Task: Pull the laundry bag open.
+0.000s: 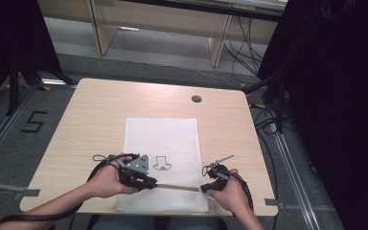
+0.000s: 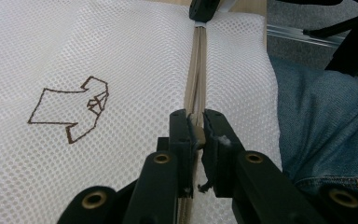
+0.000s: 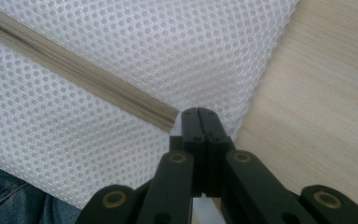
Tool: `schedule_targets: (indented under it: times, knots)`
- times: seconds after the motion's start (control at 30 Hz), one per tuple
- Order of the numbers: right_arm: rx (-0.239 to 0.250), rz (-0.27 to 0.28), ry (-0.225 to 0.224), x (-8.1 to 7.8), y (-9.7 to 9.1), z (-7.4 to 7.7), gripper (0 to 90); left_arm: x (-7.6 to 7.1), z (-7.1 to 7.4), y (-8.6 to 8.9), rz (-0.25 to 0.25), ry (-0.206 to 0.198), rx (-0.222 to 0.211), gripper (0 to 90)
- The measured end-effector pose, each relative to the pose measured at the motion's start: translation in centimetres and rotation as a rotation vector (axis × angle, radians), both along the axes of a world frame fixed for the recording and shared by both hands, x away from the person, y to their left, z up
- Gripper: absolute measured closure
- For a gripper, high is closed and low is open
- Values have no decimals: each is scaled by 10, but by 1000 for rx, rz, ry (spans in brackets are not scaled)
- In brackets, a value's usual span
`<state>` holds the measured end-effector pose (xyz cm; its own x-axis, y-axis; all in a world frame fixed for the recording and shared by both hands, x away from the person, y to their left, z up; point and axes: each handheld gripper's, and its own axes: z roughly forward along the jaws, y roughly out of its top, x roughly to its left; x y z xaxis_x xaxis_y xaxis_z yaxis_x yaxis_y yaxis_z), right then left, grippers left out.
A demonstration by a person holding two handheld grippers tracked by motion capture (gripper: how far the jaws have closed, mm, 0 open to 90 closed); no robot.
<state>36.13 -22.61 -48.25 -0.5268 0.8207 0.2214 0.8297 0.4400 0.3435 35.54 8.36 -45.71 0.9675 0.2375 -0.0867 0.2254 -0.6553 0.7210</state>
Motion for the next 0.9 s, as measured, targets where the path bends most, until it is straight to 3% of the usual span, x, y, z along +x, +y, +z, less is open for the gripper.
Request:
schedule_targets:
  times: [0.03,0.13,0.17,0.23,0.5,0.6,0.67,0.8,0.9]
  knots:
    - [7,31,-21,2,-1,-2,900,0,0,0,0,-2,4,822]
    - [2,16,-12,1,-1,-1,900,0,0,1,-2,1,-1,822]
    - [8,58,-43,3,-3,-3,900,0,0,1,-2,0,0,822]
    - [0,3,-3,0,0,0,900,0,0,1,-3,-3,3,822]
    - [8,8,0,0,0,0,900,0,1,6,6,-1,-1,822]
    - [8,29,-19,1,-1,-1,900,0,1,7,7,3,-1,822]
    - [-2,0,-2,0,0,0,900,0,1,9,11,-1,-1,822]
    - [9,29,-15,2,-1,-1,900,-1,0,13,15,4,-1,822]
    - [-1,1,0,0,0,0,900,-1,0,15,16,6,-3,822]
